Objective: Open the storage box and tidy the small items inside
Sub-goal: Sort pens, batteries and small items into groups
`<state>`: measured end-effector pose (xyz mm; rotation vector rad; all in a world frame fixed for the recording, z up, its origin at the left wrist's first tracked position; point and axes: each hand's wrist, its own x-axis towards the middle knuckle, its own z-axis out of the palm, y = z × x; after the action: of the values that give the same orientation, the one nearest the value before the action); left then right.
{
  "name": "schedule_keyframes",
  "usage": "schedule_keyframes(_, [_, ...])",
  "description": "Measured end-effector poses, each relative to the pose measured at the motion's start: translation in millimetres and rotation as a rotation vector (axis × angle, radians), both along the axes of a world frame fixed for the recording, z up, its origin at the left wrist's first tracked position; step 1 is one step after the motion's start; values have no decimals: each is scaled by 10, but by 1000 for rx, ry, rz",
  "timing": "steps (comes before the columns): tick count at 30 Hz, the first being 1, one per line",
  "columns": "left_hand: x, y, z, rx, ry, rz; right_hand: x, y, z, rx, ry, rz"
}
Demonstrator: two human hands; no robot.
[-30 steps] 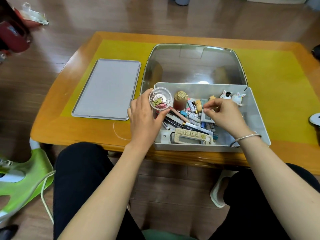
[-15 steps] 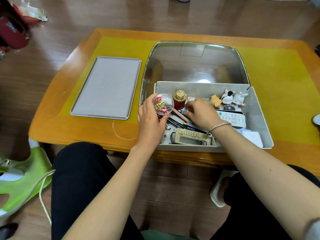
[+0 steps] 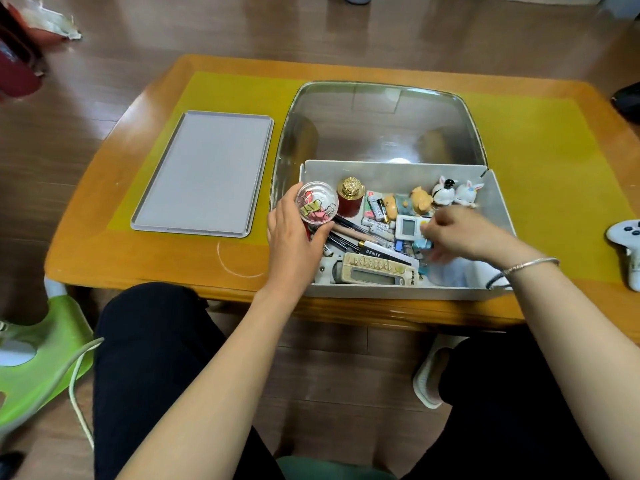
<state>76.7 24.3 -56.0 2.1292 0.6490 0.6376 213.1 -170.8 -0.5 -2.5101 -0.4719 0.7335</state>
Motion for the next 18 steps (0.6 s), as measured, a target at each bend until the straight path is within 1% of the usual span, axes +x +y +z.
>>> schedule_keyframes(2, [-2,-5,4,3,-1,1,-128,-26,4,-137,135,50])
schedule_keyframes(3, [-3,-8,6,4,-1,2,-174,-19,-8,-184,156,97])
schedule_keyframes(4, [-5,-12,8,3,0,5,-221,-1,-23,-188,154,131])
schedule_keyframes(5, [-8,-15,12,0,-3,10,-262,28,-52,-132,149,139])
schedule_keyframes(6, [-11,-18,16,-3,-9,17,-295,61,-76,-5,176,92])
schedule_keyframes(8, [-19,-18,22,-4,-27,29,-335,115,-90,354,292,-89])
schedule_keyframes(9, [-21,-20,23,-1,-32,32,-330,124,-91,462,295,-166])
schedule_keyframes(10, [-22,-21,22,3,-31,33,-302,119,-98,470,234,-202])
schedule_keyframes(12, [-20,-23,19,8,-22,27,-240,73,-122,322,53,-199])
schedule_keyframes(14, [-16,-19,19,13,-16,23,-193,16,-142,100,-53,-152])
schedule_keyframes(16, [-19,-18,20,21,-13,23,-194,-9,-148,-136,-54,-92])
schedule_keyframes(17, [-20,-18,22,24,-12,22,-204,-3,-143,-196,-44,-73])
schedule_keyframes(18, [-22,-18,25,24,-11,21,-213,14,-150,-181,-30,-69])
